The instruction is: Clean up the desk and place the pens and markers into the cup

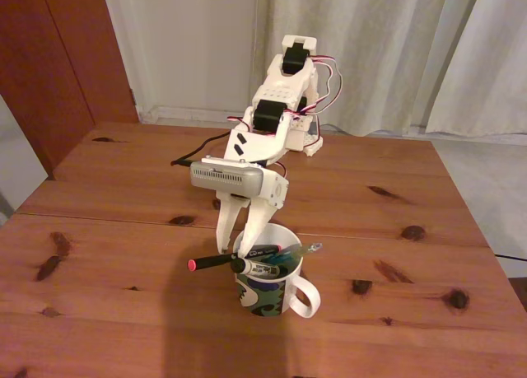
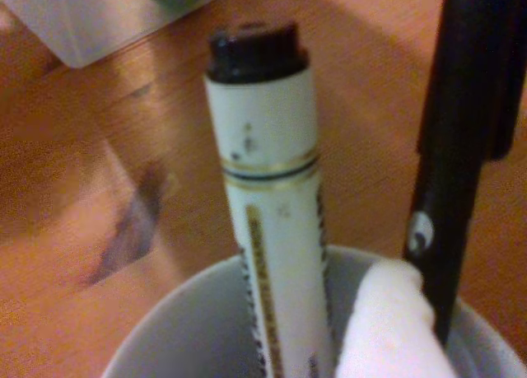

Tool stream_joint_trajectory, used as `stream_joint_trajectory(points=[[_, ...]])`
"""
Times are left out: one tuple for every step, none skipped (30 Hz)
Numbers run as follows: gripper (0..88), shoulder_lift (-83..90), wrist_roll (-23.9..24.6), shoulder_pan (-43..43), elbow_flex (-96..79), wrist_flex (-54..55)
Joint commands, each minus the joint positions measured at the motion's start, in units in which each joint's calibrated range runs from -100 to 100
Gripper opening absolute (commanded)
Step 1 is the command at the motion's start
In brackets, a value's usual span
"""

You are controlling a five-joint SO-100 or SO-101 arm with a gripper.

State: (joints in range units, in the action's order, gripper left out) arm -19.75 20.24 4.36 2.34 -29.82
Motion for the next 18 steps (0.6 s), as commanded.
stream_joint_trajectory(points=[[13.3, 5.4, -0.2, 0.2, 1.3, 1.6], [13.3, 6.9, -0.2, 0.2, 1.3, 1.6], [13.3, 8.1, -0.2, 0.2, 1.2, 1.5], [13.3, 9.3, -0.2, 0.2, 1.0, 1.5], [13.3, 10.4, -0.2, 0.2, 0.7, 1.4], [13.3, 11.3, -0.2, 0.2, 0.5, 1.2], [13.3, 12.1, -0.2, 0.2, 0.4, 0.8], [13.3, 12.7, -0.2, 0.2, 0.3, 0.6], [13.3, 13.2, -0.2, 0.2, 0.2, 0.6], [13.3, 13.6, -0.2, 0.2, -0.2, 0.6], [13.3, 14.0, -0.2, 0.2, -0.6, 0.6], [13.3, 14.7, -0.2, 0.5, -1.0, 0.7], [13.3, 15.4, -0.2, 0.9, -1.3, 0.7], [13.3, 16.3, -0.2, 1.0, -1.3, 0.7], [13.3, 17.4, -0.2, 1.0, -1.3, 0.7], [12.9, 18.5, -0.2, 1.0, -1.3, 0.6], [11.3, 19.8, -0.2, 0.8, -1.8, 0.6], [8.7, 21.4, -0.2, 0.6, -3.1, 0.6]])
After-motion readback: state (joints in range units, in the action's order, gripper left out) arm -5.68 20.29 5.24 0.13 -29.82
